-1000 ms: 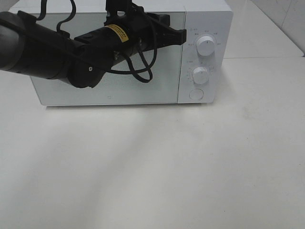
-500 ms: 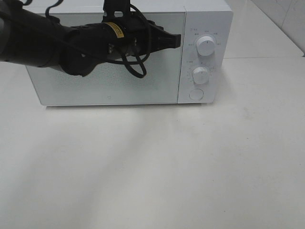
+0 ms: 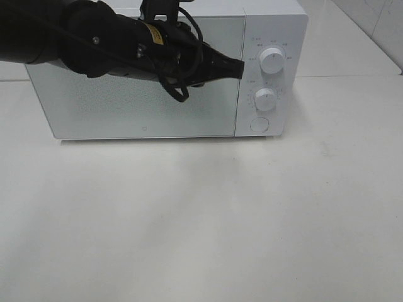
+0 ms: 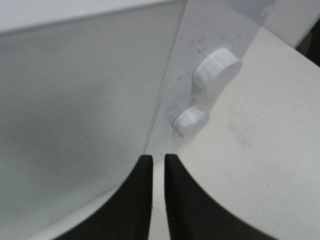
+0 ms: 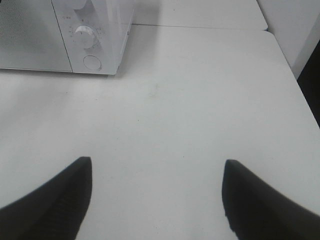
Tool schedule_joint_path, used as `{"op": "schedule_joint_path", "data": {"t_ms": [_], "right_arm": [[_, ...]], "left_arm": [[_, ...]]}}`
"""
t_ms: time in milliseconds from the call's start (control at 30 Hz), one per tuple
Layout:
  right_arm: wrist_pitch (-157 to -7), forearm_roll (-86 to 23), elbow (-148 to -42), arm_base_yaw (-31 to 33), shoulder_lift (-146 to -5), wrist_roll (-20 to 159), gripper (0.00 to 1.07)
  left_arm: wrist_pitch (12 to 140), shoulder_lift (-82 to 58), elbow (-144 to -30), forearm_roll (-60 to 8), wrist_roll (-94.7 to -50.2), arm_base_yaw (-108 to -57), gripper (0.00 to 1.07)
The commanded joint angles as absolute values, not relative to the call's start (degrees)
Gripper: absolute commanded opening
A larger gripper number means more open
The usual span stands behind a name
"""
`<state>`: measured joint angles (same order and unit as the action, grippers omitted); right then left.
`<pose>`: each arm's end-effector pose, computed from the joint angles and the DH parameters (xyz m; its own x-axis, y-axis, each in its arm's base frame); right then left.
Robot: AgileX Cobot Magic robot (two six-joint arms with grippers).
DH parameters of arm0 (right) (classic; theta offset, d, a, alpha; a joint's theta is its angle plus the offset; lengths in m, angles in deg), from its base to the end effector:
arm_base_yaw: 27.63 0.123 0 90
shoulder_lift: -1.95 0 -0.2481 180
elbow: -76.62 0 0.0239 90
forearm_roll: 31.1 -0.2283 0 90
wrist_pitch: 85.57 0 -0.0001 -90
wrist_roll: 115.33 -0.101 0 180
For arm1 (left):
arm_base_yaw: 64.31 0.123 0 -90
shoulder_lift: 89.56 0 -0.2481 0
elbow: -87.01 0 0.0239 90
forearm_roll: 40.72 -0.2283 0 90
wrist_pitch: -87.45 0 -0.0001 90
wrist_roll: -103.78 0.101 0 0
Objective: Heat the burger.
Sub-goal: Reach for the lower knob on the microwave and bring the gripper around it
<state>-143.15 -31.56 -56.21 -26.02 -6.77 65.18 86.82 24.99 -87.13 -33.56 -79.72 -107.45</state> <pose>0.0230 0.0013 0.2681 -0.3979 -0.0158 -0.9173 -0.0361 0.9993 -0.0015 0.2907 -0.2726 0.2016 -0.4963 0.2116 -0.8419 0.6032 0.7815 -0.1592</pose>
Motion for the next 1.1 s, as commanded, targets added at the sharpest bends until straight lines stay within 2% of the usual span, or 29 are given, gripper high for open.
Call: {"op": "schedule_joint_path", "data": {"t_ms": [33,67,100,133,467,667,767,900,1100], "right_arm": [[-142.58,-31.67,-56.03,-26.42,-5.23,64.67,0.71],[-142.58,-31.67,-56.03,-26.42,-5.23,64.67,0.71],[-142.58,-31.67,-56.03,-26.42,-5.23,64.67,0.71],[-142.58,-31.67,-56.03,-26.42,-5.23,64.67,0.71],[-142.58,-31.67,-56.03,-26.42,-5.23,64.67,0.71],[-142.58,-31.67,-56.03,-26.42,-5.23,64.67,0.71],[-142.58,-31.67,-56.03,-26.42,-5.23,64.67,0.71],[-142.58,-31.67,-56.03,-26.42,-5.23,64.67,0.71],[-142.58,-31.67,-56.03,-26.42,-5.23,64.67,0.71]], "left_arm": [[81.09,23.85,-87.59,-32.3,-80.23,-108.88,0.42],[79.42,23.27,-87.59,-31.15,-81.21,-109.74,0.71],[79.42,23.27,-87.59,-31.15,-81.21,-109.74,0.71],[77.36,22.64,-87.59,-29.78,-82.98,-110.37,1.01],[63.67,19.15,-87.59,-29.6,-83.5,-110.66,1.0],[48.54,16.51,-87.65,-29.72,-83.38,-110.66,1.0],[41.61,15.37,-87.65,-30.46,-81.89,-110.66,1.0],[35.99,14.33,-87.65,-30.23,-82.12,-110.6,1.0],[28.6,9.18,-87.59,-31.67,-81.09,-106.42,1.0]]}}
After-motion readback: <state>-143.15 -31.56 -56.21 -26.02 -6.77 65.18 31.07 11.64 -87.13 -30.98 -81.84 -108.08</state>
